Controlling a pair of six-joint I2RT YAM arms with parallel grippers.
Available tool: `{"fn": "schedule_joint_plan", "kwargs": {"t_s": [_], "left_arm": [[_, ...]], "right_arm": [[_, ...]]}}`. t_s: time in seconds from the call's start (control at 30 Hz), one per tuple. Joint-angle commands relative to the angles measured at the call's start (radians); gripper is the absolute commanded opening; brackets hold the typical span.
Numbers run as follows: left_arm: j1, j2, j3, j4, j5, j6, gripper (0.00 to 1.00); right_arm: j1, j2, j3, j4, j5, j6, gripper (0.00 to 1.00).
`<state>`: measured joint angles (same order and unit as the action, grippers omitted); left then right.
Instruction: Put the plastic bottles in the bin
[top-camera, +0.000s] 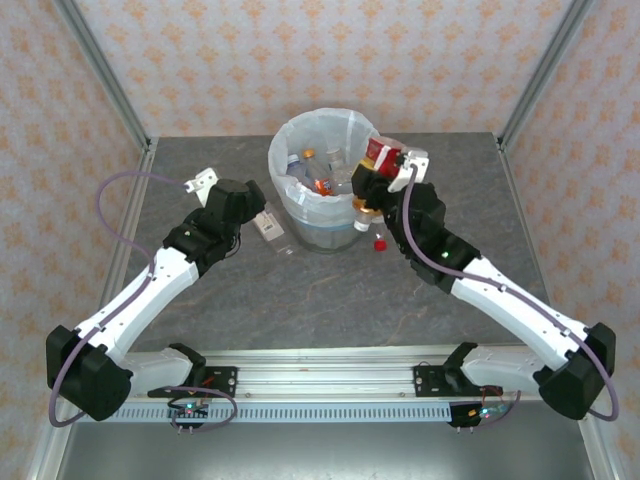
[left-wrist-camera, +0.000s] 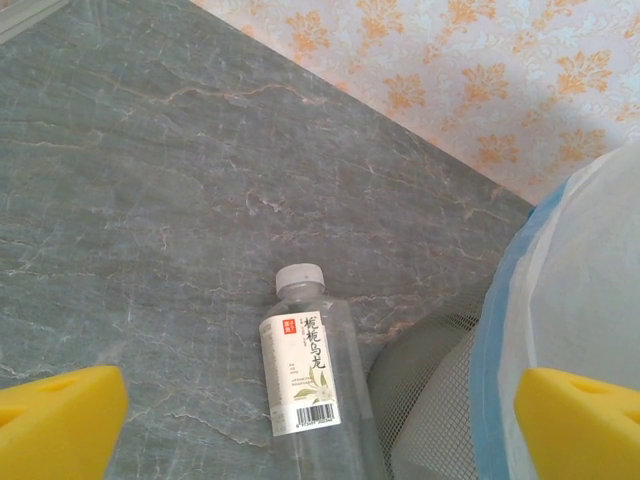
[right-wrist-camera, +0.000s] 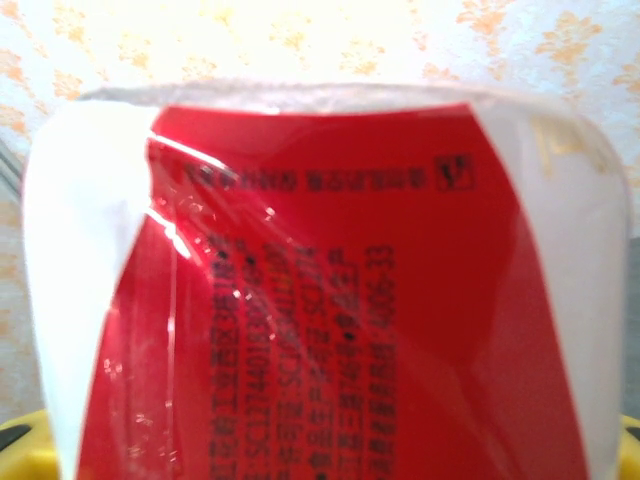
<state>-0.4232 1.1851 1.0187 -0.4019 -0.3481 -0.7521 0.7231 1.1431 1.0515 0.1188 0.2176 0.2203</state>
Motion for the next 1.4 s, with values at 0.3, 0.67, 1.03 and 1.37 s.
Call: {"fn": "schedule_joint_plan", "kwargs": {"t_s": [0.3, 0.67, 1.03, 1.37], "left_arm": [[0.016, -0.061, -0.040, -0.040, -0.025, -0.007, 1.00], [0.021, -0.101, -0.069, -0.055, -0.033, -0.007, 1.00], [0.027, -0.095, -0.078, -0.056, -0.031, -0.006, 1.00], [0.039, 0.011, -0.059, -0.015, 0.058, -0.009, 1.00]], "right_arm": [[-0.081, 0.243, 0.343, -0.092, -0.251, -0.107, 0.47], [-0.091, 0.449, 0.517, -0.179, -0.150, -0.290, 0.49], [-0.091, 0.491, 0.598, -0.409, -0.092, -0.370, 0.98], [-0.091, 0.346, 0.517, -0.405, -0.163, -0.349, 1.00]]}}
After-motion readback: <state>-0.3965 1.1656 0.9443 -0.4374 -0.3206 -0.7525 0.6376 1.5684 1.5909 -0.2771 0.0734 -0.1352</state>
